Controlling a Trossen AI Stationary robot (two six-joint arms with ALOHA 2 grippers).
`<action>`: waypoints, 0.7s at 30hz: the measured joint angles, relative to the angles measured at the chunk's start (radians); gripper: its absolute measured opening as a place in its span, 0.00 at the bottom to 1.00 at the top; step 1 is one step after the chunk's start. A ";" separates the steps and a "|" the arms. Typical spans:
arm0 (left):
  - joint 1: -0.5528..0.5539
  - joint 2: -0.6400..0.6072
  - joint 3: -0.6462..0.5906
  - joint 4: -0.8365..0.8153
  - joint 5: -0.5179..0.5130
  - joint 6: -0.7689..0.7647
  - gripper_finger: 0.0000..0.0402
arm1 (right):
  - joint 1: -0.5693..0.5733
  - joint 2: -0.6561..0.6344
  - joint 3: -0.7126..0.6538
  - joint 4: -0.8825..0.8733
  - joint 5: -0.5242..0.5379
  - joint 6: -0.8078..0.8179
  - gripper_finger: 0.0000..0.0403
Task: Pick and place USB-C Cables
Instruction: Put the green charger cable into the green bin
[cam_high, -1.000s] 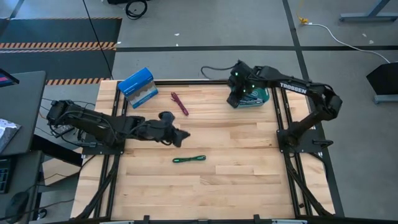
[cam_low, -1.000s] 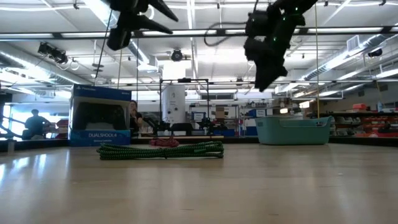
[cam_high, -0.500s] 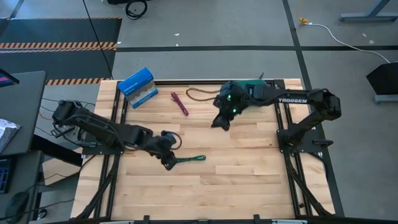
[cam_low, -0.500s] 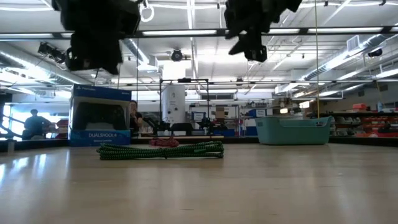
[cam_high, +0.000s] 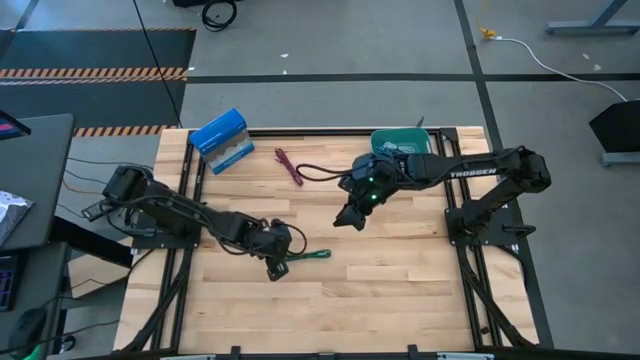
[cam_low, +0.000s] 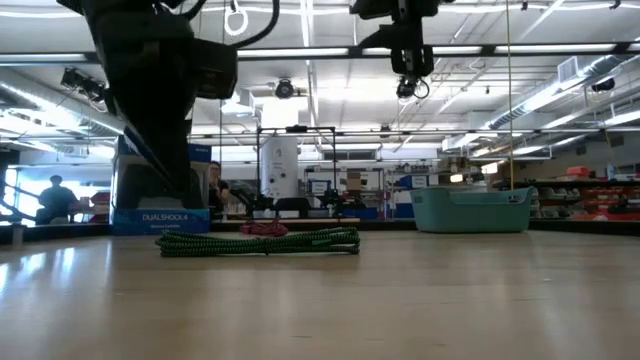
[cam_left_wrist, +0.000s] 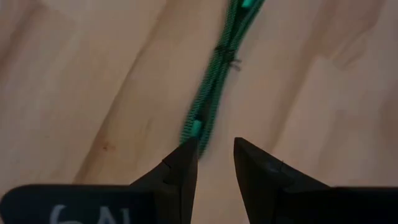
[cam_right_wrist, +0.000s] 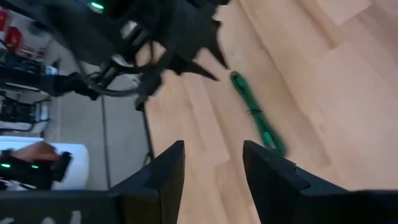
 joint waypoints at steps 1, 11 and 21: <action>0.000 0.008 0.000 0.002 -0.005 0.022 0.28 | 0.007 0.000 0.000 0.006 0.000 0.013 0.42; 0.007 0.123 0.000 0.035 -0.007 0.136 0.34 | 0.049 0.000 0.000 0.013 -0.001 0.061 0.42; 0.023 0.188 0.002 0.076 0.016 0.166 0.55 | 0.052 0.000 0.000 0.018 0.006 0.079 0.42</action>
